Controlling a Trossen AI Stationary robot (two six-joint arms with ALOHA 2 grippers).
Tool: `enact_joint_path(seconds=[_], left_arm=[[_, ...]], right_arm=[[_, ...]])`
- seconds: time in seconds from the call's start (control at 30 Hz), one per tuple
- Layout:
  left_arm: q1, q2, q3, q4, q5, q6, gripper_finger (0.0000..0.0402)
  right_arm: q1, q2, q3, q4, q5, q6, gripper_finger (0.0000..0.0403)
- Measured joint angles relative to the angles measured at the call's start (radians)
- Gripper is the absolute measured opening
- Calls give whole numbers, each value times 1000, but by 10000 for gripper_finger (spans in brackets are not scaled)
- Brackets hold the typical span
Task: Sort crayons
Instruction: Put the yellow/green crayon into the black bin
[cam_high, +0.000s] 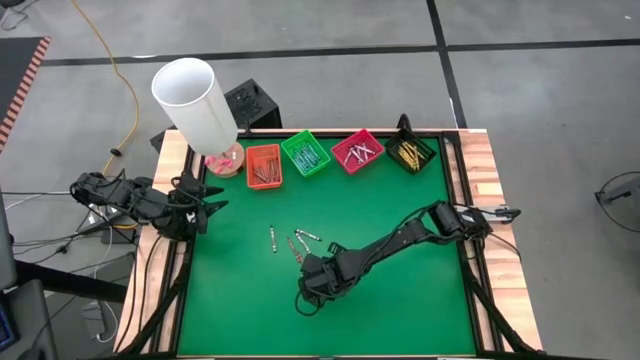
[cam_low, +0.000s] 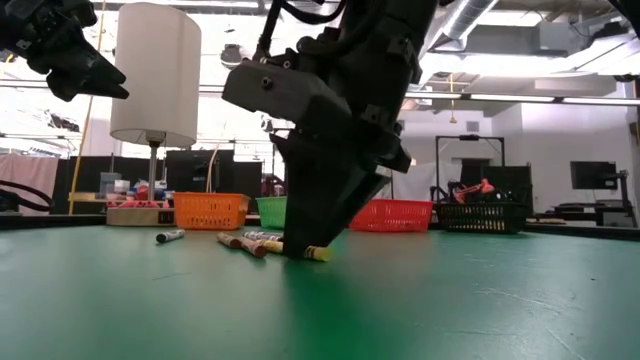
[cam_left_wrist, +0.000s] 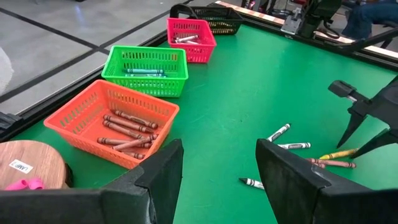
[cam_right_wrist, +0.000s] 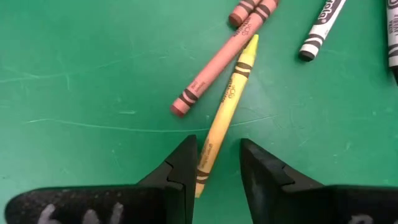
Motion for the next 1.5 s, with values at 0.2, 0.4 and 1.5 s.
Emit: enact_joint_path(seconds=[0.2,0.4,1.5], left_arm=[[0,0,0,0,0,0,192],[0,0,0,0,0,0,192],[0,0,0,0,0,0,192]], right_arm=[[0,-3,-13,-10,-11,27,109],[-8,-3,-14,-21,-15,44,30],[-165,-272,-30,-368,221,-113,0]])
